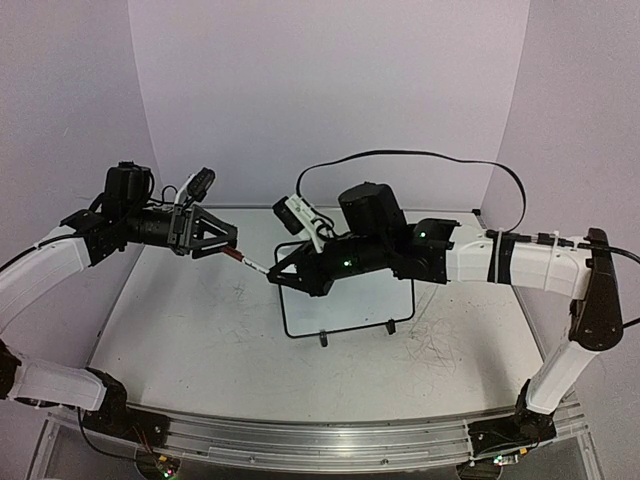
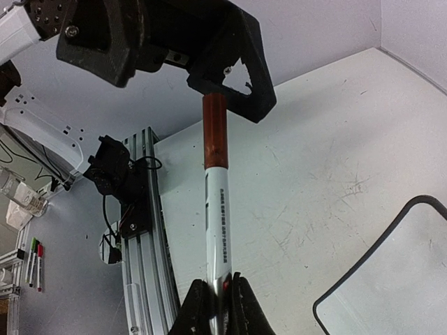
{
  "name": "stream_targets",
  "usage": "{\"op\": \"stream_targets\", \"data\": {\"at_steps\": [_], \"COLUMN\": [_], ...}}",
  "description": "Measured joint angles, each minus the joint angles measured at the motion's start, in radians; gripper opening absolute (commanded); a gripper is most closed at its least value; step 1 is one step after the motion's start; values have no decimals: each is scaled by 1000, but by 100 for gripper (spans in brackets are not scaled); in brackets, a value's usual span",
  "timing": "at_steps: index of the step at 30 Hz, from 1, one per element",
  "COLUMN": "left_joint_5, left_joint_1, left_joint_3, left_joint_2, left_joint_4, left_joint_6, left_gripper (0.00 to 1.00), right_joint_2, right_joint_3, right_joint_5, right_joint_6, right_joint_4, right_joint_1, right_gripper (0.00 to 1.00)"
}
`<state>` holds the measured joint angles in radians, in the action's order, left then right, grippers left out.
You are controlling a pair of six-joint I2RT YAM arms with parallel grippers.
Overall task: Write a sentence on the whiteboard
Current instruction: Pass from the right arm to the left
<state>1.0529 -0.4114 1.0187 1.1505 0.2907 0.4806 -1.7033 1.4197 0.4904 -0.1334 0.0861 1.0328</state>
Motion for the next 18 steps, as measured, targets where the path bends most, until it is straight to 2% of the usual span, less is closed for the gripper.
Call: {"op": "stream_targets", "data": {"at_steps": [4,11,18], "left_joint_5": [29,50,55], "left_joint_1": [0,-1,-1], "left_joint_3": [-1,-36,-52], "left_joint_2": [0,-1,-1], "left_joint_4": [4,9,18], "left_joint_6": [-29,-43,-57], "left_gripper": [53,70,52], "right_joint_2": [0,0,0], "right_joint_3": [0,0,0], "right_joint_5": [13,20,11], "right_joint_6": [3,6,19], "right_joint_4": [3,5,5], "right_joint_1": [0,0,0], "right_gripper": [0,0,0]}}
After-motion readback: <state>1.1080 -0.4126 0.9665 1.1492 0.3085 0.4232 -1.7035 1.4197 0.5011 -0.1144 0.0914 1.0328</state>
